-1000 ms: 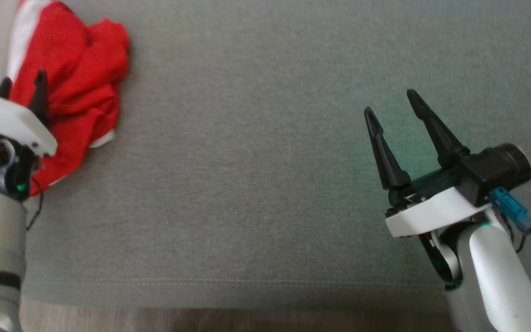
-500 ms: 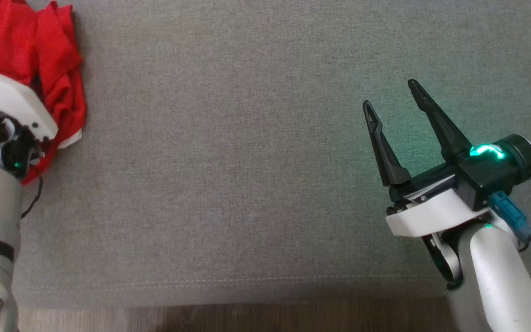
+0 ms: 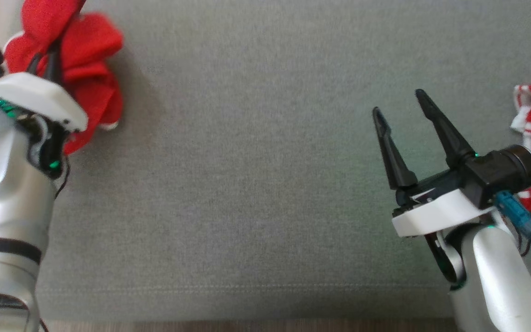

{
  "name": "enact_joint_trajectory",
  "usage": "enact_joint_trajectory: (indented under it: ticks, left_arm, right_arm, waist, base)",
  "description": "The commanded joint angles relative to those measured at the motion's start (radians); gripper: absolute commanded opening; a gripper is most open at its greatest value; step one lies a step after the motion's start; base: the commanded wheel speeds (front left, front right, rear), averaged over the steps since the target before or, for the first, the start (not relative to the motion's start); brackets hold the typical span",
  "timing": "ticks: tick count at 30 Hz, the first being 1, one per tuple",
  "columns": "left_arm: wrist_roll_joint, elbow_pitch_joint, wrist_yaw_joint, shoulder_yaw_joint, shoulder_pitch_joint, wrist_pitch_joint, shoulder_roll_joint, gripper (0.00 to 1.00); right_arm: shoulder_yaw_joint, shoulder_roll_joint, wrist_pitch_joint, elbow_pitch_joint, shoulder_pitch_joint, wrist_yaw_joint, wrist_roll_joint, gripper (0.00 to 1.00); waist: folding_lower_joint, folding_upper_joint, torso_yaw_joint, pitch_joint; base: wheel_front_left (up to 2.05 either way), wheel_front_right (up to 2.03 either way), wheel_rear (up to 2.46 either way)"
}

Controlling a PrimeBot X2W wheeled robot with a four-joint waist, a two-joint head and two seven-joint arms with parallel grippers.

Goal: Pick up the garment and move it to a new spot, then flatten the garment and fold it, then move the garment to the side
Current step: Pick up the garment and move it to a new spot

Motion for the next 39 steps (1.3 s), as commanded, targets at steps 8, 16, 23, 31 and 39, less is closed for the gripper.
enact_joint_trajectory:
  ticks: [8,16,23,31,39]
  left_arm:
    - [-0.054,-0.224,-0.006,-0.078,0.015,-0.058,0.008,0.0]
    - [-0.115,-0.452,-0.005,-0.201,0.101,0.011,-0.073,0.0]
    - [-0.06,-0.479,0.067,-0.302,0.176,0.035,-0.164,0.0]
    - [0.027,-0.371,0.116,-0.378,0.178,-0.039,-0.216,1.0]
    - [0.027,-0.441,0.145,-0.28,0.188,-0.066,-0.206,1.0]
  right_arm:
    - [-0.013,0.003,-0.029,0.018,0.026,0.0,0.053,1.0]
    - [-0.042,0.003,-0.027,0.013,0.026,0.0,0.061,1.0]
    - [-0.042,0.003,-0.038,0.0,0.006,0.0,0.077,1.0]
    - [-0.056,0.003,-0.066,0.016,0.001,0.0,0.111,1.0]
    - [-0.056,0.003,-0.085,0.044,0.014,0.0,0.117,1.0]
  waist:
    - [-0.0001,0.0,-0.037,-0.153]
    - [-0.0001,0.0,-0.122,-0.157]
    - [-0.0001,0.0,-0.241,-0.119]
    - [-0.0001,0.0,-0.317,-0.095]
    - [-0.0001,0.0,-0.294,-0.132]
  base:
    - [0.0,0.0,0.0]
    - [0.0,0.0,0.0]
    - [0.0,0.0,0.0]
    - [0.0,0.0,0.0]
    - [0.0,0.0,0.0]
